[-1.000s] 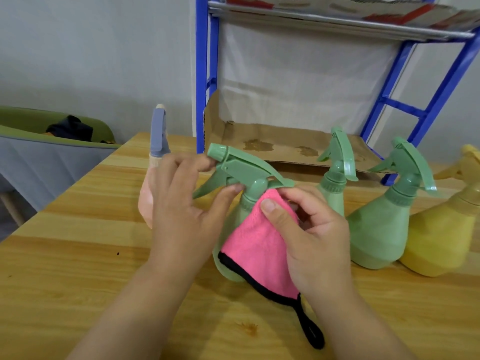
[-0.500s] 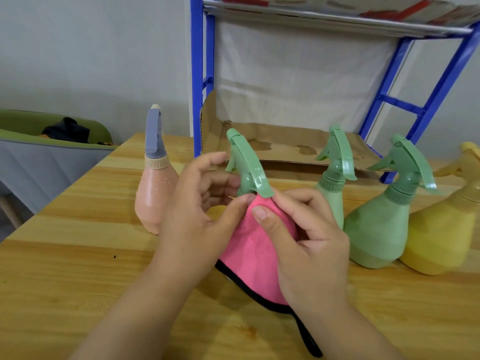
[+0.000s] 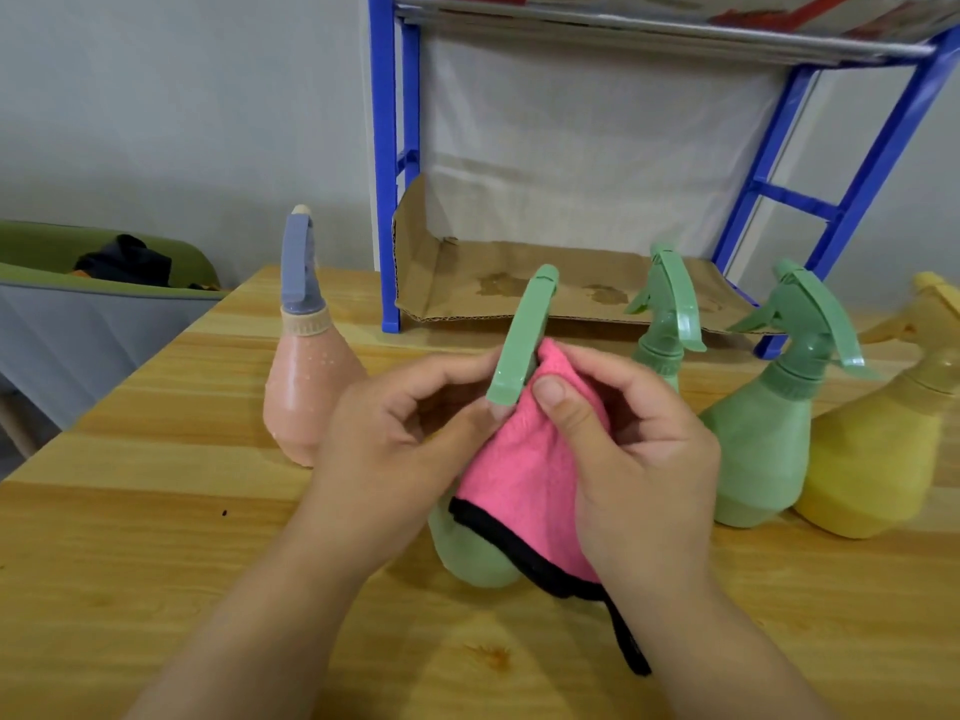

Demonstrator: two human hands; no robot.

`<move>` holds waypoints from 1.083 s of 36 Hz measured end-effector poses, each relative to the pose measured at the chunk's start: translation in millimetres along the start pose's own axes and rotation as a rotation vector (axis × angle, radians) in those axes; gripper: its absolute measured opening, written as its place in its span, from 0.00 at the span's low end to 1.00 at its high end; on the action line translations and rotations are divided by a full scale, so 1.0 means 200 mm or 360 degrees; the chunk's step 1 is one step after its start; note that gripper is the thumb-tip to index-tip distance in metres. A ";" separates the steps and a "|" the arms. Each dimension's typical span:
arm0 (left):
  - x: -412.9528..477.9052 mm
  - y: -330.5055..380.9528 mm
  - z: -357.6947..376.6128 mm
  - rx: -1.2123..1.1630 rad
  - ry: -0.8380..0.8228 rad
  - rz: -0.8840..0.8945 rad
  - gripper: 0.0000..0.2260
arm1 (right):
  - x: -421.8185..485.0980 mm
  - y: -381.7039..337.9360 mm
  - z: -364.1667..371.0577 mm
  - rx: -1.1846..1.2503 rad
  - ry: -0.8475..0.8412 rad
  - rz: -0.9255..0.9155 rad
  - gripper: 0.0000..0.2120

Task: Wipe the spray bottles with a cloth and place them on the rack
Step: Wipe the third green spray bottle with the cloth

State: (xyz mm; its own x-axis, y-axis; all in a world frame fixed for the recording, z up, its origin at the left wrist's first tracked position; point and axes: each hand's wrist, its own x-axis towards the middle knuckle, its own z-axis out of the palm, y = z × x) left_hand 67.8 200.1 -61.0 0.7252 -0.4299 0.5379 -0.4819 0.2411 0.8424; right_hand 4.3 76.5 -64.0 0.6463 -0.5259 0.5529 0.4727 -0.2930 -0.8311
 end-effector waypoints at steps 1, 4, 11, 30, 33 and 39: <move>0.00 0.00 0.00 0.0038 0.0007 0.0010 0.12 | 0.00 0.00 0.00 0.0000 0.0002 0.0004 0.10; 0.00 -0.01 0.00 0.0221 0.0080 0.0075 0.11 | -0.01 0.01 0.02 -0.0154 -0.0031 -0.0157 0.09; 0.01 -0.01 -0.01 0.0115 0.0132 -0.0004 0.11 | -0.02 0.03 0.02 -0.0189 -0.0109 -0.0105 0.11; 0.02 0.00 -0.01 0.0239 0.0285 -0.0086 0.04 | -0.02 0.03 0.01 -0.0265 -0.0401 0.0122 0.19; 0.02 0.00 -0.01 0.0314 0.0306 -0.0048 0.04 | -0.03 0.04 0.01 -0.0359 -0.0357 0.0056 0.18; 0.01 -0.03 -0.03 0.0157 0.0159 -0.0139 0.08 | -0.01 0.04 -0.01 -0.0194 -0.0283 0.0226 0.12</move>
State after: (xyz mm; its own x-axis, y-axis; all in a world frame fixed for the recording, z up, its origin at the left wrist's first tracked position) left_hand 75.1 203.2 -64.0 0.8095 -0.3554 0.4673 -0.4572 0.1176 0.8815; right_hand 4.8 73.5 -71.2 0.8013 -0.4229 0.4231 0.3011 -0.3260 -0.8961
